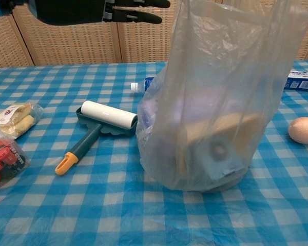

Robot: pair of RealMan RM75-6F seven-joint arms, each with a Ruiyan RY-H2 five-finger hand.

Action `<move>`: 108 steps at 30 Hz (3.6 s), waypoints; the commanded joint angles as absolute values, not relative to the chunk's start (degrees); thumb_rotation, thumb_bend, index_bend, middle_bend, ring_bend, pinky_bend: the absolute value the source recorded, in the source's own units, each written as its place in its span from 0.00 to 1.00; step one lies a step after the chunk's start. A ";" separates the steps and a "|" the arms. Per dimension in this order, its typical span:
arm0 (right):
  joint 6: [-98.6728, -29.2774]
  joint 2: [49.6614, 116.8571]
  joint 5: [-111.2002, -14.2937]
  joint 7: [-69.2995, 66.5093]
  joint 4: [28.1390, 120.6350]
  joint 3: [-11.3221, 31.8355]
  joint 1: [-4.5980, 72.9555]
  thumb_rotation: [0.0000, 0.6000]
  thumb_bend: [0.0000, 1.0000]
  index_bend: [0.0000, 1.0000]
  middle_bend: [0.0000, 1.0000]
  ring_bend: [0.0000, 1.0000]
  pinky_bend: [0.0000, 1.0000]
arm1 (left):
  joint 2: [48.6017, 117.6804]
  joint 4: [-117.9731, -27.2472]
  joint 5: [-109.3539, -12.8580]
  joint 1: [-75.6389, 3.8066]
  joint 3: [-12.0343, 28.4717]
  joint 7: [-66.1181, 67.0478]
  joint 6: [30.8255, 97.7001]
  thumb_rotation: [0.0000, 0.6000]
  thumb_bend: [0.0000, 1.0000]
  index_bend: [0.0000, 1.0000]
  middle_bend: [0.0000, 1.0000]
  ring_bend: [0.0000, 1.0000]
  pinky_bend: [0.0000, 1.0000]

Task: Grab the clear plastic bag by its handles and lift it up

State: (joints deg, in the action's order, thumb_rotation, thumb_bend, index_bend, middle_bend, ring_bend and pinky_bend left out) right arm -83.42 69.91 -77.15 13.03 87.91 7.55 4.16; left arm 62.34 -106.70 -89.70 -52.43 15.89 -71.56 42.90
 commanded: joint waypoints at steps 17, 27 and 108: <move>-82.52 70.13 -76.10 12.92 87.41 7.54 4.66 1.00 0.00 0.04 0.00 0.00 0.00 | 65.16 -106.85 -81.16 -59.71 20.25 -75.06 37.87 1.00 0.05 0.00 0.00 0.00 0.00; -81.52 70.43 -75.44 13.32 86.88 7.46 5.18 1.00 0.00 0.04 0.00 0.00 0.00 | 70.19 -104.80 -78.81 -62.98 21.74 -78.26 35.30 1.00 0.00 0.00 0.00 0.00 0.00; -80.05 70.92 -74.44 14.21 86.47 6.65 6.18 1.00 0.00 0.06 0.00 0.00 0.00 | 83.57 -90.33 -37.40 -67.26 41.15 -59.57 23.64 1.00 0.00 1.00 0.98 0.95 1.00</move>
